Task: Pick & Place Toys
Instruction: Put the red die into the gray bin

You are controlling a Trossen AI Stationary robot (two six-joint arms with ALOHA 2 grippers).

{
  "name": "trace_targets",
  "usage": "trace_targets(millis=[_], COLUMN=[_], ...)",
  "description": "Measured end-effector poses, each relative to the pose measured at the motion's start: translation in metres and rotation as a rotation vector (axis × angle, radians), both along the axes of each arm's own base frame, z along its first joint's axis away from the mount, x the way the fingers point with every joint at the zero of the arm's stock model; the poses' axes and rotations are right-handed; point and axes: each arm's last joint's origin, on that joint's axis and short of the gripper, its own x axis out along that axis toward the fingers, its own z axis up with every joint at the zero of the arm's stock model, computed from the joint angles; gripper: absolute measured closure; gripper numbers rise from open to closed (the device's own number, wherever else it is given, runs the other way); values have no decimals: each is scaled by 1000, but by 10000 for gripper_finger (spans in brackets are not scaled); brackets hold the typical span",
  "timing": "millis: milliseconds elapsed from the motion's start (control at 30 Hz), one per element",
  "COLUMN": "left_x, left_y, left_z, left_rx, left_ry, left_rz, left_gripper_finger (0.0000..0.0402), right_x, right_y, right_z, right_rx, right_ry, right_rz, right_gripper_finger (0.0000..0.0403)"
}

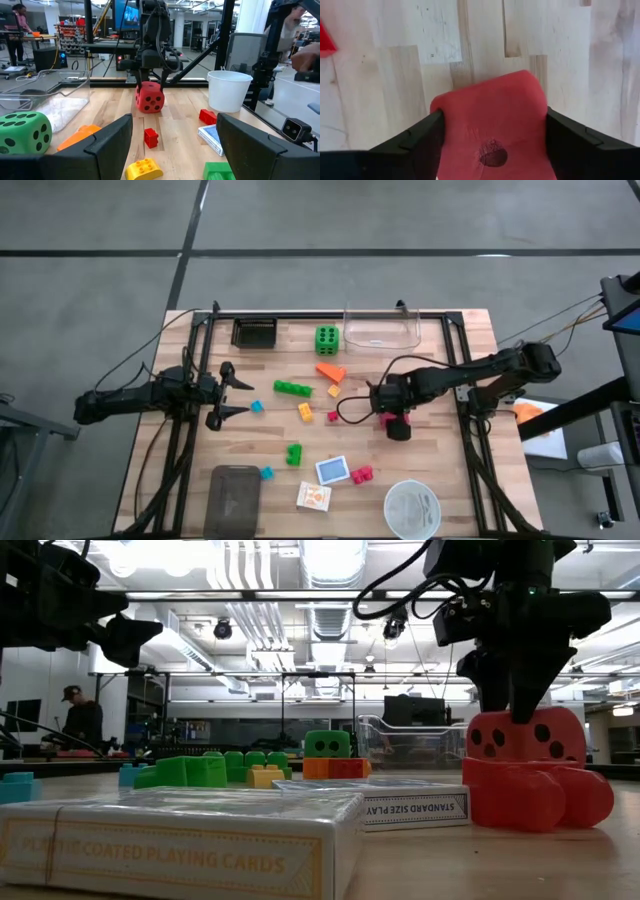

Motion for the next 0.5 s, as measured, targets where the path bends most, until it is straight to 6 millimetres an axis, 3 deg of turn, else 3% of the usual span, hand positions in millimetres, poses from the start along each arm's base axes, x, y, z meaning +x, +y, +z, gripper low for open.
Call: trace_targets(millis=[267, 500], left_x=[0, 0], left_y=[0, 0], left_z=[0, 0], left_rx=[0, 0], left_ry=[-1, -1], left_rz=[-1, 0], left_gripper_finger=[111, 111], right_x=[-22, -48], right_y=[-4, -7], right_z=[47, 57], right_rx=[-12, 9], right_ry=[-263, -334], right_rz=[-39, -44], right_gripper_finger=[214, 305])
